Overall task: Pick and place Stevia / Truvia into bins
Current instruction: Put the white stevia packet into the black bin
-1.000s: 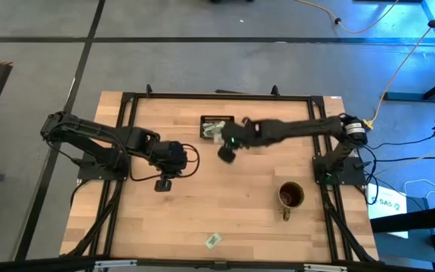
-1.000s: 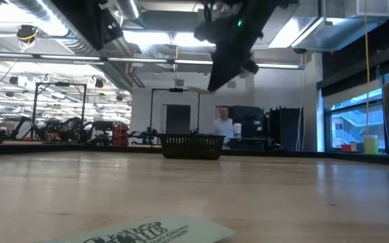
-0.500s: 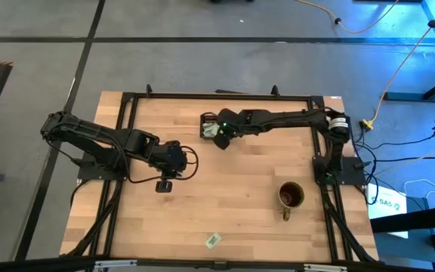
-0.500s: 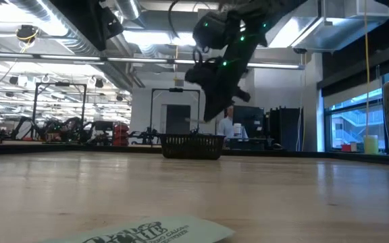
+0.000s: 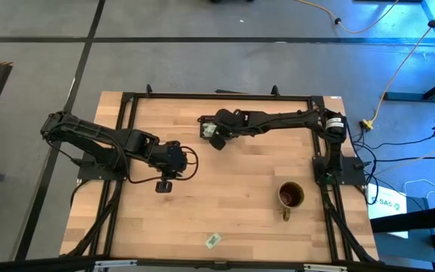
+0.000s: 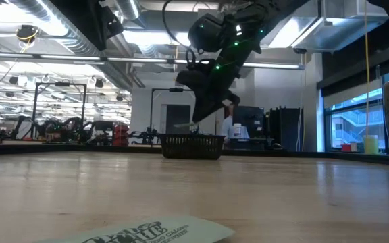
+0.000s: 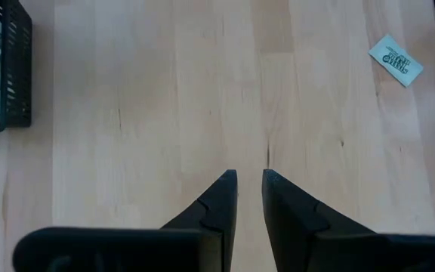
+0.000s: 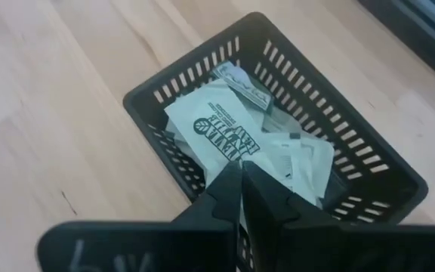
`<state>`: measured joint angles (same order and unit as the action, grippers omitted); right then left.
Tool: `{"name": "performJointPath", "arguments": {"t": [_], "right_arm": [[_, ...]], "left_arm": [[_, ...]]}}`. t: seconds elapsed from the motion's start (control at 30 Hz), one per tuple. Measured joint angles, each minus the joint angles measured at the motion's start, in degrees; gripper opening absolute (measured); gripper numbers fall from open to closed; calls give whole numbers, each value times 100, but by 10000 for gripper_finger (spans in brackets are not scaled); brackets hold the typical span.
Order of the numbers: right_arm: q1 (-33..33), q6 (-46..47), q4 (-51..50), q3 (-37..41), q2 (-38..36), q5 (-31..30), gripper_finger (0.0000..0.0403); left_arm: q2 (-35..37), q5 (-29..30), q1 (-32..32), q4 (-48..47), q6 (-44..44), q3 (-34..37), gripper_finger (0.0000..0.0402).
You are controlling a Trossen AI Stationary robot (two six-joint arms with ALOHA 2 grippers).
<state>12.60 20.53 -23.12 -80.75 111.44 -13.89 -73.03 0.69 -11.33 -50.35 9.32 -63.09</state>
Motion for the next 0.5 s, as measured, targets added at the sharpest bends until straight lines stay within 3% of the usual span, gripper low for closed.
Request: {"name": "performJointPath", "arguments": {"t": [0.5], "right_arm": [[147,10,190,68,0,-13,19]], "left_arm": [[0,227,0,342,0,-7,59]]}}
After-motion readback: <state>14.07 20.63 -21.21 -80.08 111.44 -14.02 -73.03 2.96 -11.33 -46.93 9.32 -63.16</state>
